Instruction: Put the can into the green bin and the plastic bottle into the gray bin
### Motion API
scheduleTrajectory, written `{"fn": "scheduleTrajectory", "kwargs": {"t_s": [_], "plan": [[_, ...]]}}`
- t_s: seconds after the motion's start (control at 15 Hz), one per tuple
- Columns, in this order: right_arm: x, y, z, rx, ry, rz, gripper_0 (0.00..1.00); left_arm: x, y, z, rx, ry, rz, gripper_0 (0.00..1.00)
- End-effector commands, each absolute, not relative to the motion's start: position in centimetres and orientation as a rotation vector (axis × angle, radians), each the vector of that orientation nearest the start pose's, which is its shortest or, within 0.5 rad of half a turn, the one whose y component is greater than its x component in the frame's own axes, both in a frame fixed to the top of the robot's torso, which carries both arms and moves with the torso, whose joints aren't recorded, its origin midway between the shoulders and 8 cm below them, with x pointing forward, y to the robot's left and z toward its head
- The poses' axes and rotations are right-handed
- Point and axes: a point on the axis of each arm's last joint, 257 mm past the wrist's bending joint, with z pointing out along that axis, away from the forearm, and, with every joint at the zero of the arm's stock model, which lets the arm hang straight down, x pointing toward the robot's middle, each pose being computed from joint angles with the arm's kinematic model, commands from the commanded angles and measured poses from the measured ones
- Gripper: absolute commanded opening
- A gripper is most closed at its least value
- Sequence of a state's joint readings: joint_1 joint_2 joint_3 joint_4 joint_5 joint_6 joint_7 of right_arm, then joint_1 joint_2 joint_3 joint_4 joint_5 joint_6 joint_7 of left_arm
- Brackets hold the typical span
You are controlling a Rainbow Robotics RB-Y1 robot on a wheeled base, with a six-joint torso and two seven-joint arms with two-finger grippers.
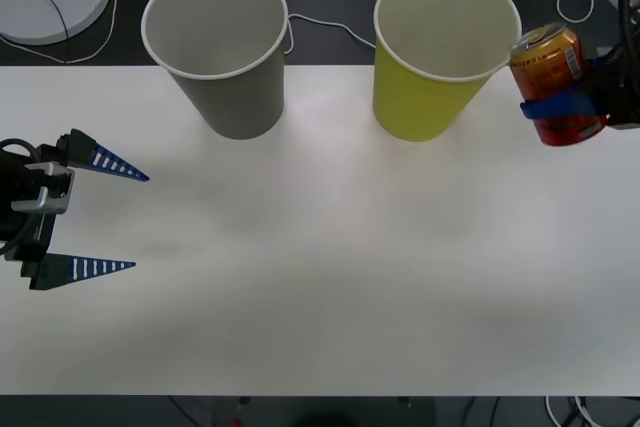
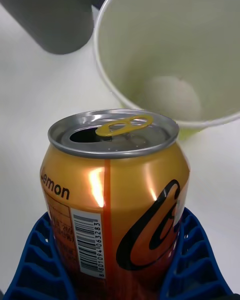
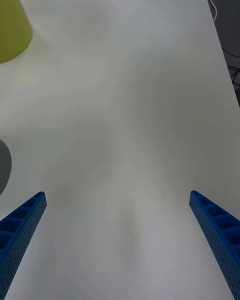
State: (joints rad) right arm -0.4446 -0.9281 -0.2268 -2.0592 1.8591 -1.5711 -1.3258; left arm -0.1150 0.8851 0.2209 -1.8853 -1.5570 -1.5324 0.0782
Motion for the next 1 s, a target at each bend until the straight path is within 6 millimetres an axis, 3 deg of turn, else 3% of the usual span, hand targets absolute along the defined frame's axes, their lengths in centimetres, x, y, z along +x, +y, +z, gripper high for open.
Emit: {"fn": "scheduleTrajectory", "kwargs": {"t_s": [0.07, 0.33, 1.0], "plan": [[46.8, -25.7, -1.9, -0.955, 2.139, 0.145, 0.00, 37.2, 25.8, -16.5, 1.849, 1.470, -0.226, 1.00], [49.7, -24.8, 0.0, -0.957, 2.165, 0.154, 0.00, 37.2, 25.8, -16.5, 1.849, 1.470, -0.226, 1.00], [56.2, -21.7, 2.0, -0.974, 2.175, 0.092, 0.00, 37.2, 25.8, -16.5, 1.849, 1.470, -0.226, 1.00]]}}
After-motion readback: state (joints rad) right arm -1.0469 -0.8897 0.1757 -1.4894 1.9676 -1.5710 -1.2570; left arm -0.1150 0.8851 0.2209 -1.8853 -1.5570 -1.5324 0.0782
